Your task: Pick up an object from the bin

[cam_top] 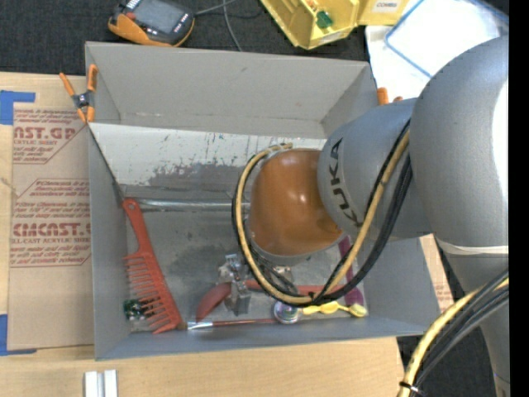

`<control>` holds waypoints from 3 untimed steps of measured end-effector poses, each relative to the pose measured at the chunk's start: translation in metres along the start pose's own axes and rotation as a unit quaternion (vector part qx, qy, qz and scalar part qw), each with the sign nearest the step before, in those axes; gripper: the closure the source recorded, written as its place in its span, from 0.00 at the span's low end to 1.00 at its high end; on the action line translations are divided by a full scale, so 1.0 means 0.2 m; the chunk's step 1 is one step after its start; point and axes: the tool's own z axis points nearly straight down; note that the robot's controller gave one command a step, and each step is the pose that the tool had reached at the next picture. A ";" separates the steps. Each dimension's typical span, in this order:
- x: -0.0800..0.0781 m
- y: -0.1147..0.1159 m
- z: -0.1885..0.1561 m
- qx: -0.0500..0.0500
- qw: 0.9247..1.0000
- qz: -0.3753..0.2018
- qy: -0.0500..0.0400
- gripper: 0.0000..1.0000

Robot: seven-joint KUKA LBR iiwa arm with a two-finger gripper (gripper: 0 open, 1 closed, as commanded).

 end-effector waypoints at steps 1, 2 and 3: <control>-0.01 0.00 -0.10 0.000 1.000 0.000 -0.003 1.00; 0.01 0.00 -0.25 0.000 1.000 0.000 0.003 1.00; 0.00 0.00 -0.38 0.000 1.000 0.000 -0.002 1.00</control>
Offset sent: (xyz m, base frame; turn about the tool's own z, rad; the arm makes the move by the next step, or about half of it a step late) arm 0.0014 0.0005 0.0867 0.0003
